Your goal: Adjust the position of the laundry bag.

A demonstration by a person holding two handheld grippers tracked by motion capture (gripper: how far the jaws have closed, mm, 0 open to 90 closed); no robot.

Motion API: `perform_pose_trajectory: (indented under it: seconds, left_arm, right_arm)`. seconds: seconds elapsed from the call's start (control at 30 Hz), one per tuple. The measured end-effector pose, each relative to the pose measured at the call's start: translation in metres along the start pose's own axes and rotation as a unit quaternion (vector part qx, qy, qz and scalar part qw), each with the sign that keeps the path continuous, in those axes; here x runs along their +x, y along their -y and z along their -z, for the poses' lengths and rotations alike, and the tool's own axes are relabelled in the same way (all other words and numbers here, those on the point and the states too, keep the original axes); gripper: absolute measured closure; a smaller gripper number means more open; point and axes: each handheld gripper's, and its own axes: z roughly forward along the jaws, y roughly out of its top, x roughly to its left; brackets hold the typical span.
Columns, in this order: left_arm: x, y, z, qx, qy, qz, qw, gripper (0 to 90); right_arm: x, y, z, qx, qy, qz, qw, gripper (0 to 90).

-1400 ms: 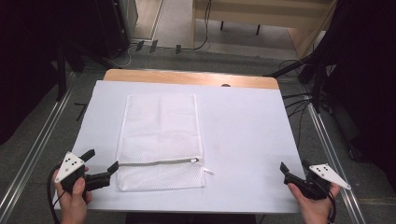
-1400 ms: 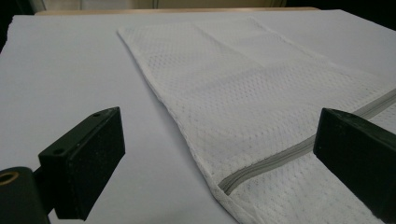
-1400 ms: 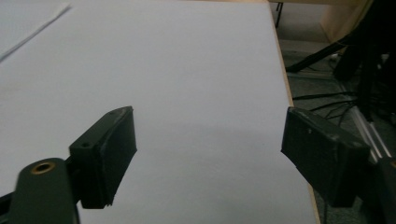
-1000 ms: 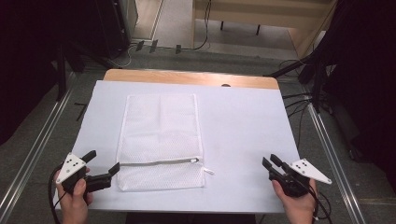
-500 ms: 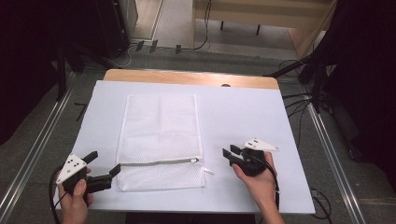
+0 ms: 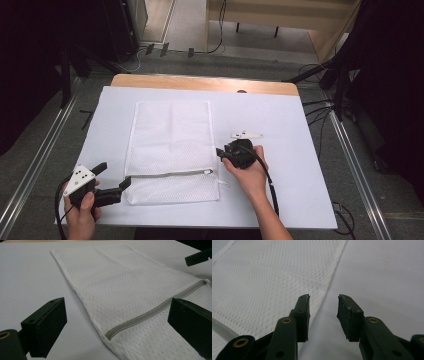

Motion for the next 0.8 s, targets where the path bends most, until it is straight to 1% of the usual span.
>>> perform_pose_trajectory:
  seconds: [0.1, 0.17, 0.27, 0.3, 0.4, 0.47, 0.6, 0.63, 0.73, 0.77, 0.8]
  left_arm:
    - [-0.001, 0.000, 0.000, 0.000, 0.000, 0.000, 1.0000, 2.3]
    - [-0.001, 0.000, 0.000, 0.000, 0.001, -0.001, 1.0000, 2.3]
    - [-0.001, 0.000, 0.000, 0.000, 0.002, 0.000, 1.0000, 2.3]
    - [0.000, 0.000, 0.000, 0.000, 0.002, 0.000, 1.0000, 2.3]
    - [-0.001, -0.001, -0.001, 0.001, 0.003, -0.001, 1.0000, 2.3]
    - [-0.001, -0.001, -0.001, 0.002, 0.003, -0.002, 1.0000, 2.3]
    - [-0.001, -0.001, -0.001, 0.002, 0.005, -0.002, 1.0000, 2.3]
    - [-0.001, -0.001, -0.001, 0.003, 0.004, -0.001, 1.0000, 2.3]
    - [-0.001, -0.001, -0.002, 0.003, 0.005, 0.000, 1.0000, 2.3]
    - [-0.001, -0.001, -0.002, 0.003, 0.004, 0.001, 1.0000, 2.3]
    - [-0.002, 0.000, -0.002, 0.004, 0.004, 0.000, 1.0000, 2.3]
  right_arm:
    - [-0.002, -0.005, -0.008, 0.013, -0.002, -0.014, 0.9998, 63.7]
    - [-0.001, -0.006, -0.014, 0.024, 0.001, -0.014, 0.9996, 63.7]
    - [0.001, -0.006, -0.019, 0.036, -0.001, -0.013, 0.9993, 63.7]
    - [0.003, -0.005, -0.021, 0.040, -0.003, -0.015, 0.9991, 63.7]
    - [0.007, -0.004, -0.024, 0.050, -0.012, -0.009, 0.9986, 63.7]
    - [0.010, -0.004, -0.027, 0.059, -0.012, -0.009, 0.9981, 63.6]
    - [0.016, -0.004, -0.029, 0.062, 0.006, -0.002, 0.9981, 64.3]
    - [0.018, -0.004, -0.029, 0.062, 0.012, -0.002, 0.9980, 66.5]
    - [0.025, -0.003, -0.029, 0.066, 0.028, 0.009, 0.9974, 72.9]
    - [0.026, -0.003, -0.030, 0.065, 0.034, 0.017, 0.9971, 75.9]
    - [0.028, -0.003, -0.030, 0.068, 0.041, 0.019, 0.9967, 79.8]
